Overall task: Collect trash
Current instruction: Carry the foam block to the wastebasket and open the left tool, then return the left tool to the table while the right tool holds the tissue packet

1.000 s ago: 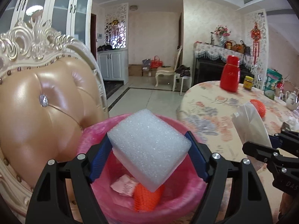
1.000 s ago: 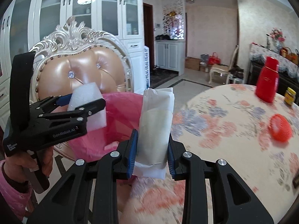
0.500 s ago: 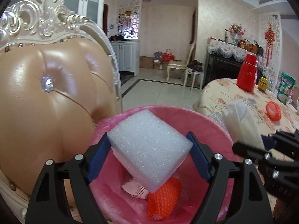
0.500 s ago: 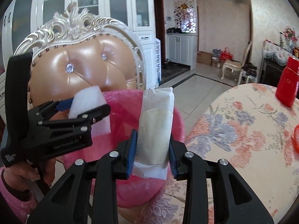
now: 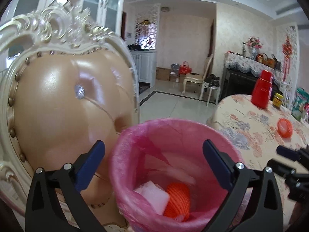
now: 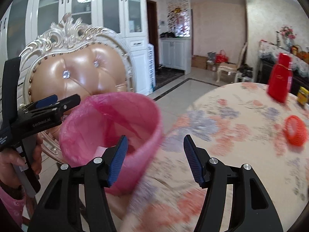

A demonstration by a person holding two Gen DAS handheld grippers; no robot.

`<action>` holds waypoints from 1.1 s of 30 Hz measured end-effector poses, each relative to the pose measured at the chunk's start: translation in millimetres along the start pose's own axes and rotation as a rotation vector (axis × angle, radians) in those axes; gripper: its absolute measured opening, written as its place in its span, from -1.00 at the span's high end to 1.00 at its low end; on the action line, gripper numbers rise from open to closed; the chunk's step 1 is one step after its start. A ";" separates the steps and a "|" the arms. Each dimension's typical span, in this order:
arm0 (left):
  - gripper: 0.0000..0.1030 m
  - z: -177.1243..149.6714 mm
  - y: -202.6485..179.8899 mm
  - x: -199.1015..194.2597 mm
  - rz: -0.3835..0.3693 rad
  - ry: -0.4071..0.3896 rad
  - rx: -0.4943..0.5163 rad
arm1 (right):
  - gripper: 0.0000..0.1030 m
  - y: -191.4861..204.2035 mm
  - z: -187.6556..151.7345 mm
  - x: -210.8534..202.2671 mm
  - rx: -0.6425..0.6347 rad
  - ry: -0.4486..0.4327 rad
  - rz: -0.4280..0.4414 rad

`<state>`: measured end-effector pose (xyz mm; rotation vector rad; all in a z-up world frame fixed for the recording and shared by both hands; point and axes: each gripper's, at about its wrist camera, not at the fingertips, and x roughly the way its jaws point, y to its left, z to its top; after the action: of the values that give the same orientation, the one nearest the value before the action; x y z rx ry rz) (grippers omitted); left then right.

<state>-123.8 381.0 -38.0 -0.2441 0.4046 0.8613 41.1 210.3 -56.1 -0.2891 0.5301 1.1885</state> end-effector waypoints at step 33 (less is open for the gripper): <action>-0.90 -67.1 -393.2 -67.2 -0.647 0.166 0.360 | -0.54 -298.0 -180.9 -265.0 0.497 0.012 -0.691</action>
<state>125.3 62.5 -50.5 -0.0989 0.5838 0.1265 203.8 -195.3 -85.1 -0.0371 0.6483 0.3658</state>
